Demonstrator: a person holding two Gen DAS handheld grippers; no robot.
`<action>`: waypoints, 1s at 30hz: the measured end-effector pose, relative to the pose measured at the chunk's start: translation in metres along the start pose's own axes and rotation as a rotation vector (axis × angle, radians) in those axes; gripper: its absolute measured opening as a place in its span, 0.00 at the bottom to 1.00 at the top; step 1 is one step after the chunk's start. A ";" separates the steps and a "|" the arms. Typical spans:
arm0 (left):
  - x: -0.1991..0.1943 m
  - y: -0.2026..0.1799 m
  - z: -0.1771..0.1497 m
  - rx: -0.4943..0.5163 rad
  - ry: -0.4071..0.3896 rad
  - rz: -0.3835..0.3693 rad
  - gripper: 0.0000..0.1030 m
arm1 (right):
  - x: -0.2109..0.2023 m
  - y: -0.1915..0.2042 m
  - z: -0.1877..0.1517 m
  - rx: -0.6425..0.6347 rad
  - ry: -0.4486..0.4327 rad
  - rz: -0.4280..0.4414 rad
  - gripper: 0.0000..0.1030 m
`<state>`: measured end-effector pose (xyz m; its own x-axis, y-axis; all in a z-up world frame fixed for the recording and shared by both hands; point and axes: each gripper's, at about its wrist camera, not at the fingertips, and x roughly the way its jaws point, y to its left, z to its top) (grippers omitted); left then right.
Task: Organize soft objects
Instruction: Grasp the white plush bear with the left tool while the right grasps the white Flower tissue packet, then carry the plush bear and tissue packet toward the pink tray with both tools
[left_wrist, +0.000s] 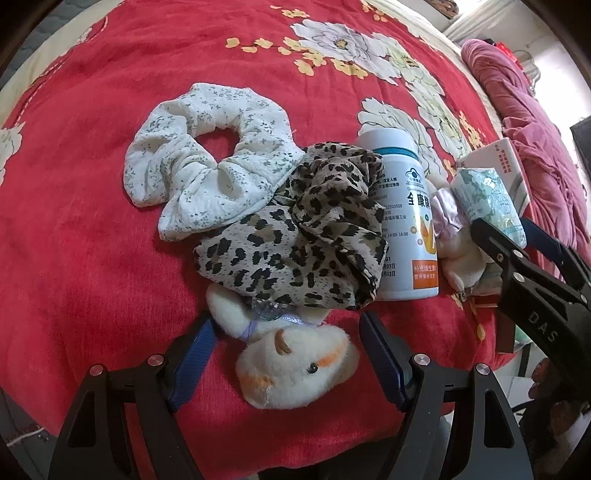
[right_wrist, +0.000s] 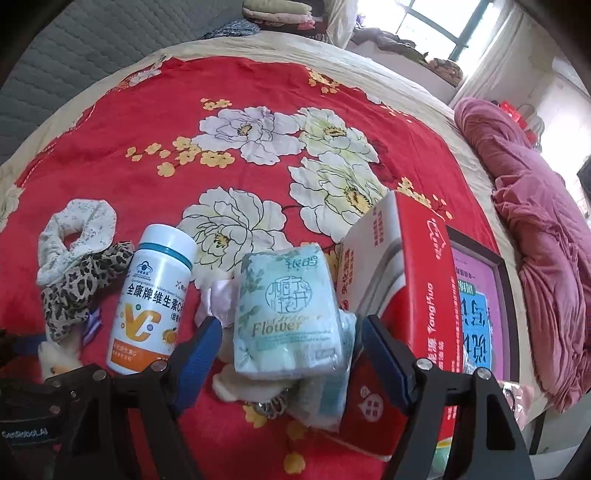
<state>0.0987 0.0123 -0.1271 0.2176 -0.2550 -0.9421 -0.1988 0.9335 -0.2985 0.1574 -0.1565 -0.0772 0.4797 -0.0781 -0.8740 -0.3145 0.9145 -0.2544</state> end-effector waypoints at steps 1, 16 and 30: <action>0.000 0.000 0.000 -0.002 0.000 0.001 0.77 | 0.001 0.001 0.001 -0.003 0.001 0.003 0.74; -0.004 0.005 -0.002 -0.001 -0.021 -0.025 0.60 | -0.009 -0.008 -0.003 0.045 -0.026 0.050 0.49; -0.028 0.006 -0.021 0.022 -0.039 -0.062 0.57 | -0.047 -0.029 -0.020 0.160 -0.058 0.170 0.49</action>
<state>0.0709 0.0196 -0.1055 0.2659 -0.3032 -0.9151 -0.1632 0.9214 -0.3528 0.1273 -0.1870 -0.0370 0.4790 0.1007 -0.8720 -0.2631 0.9642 -0.0331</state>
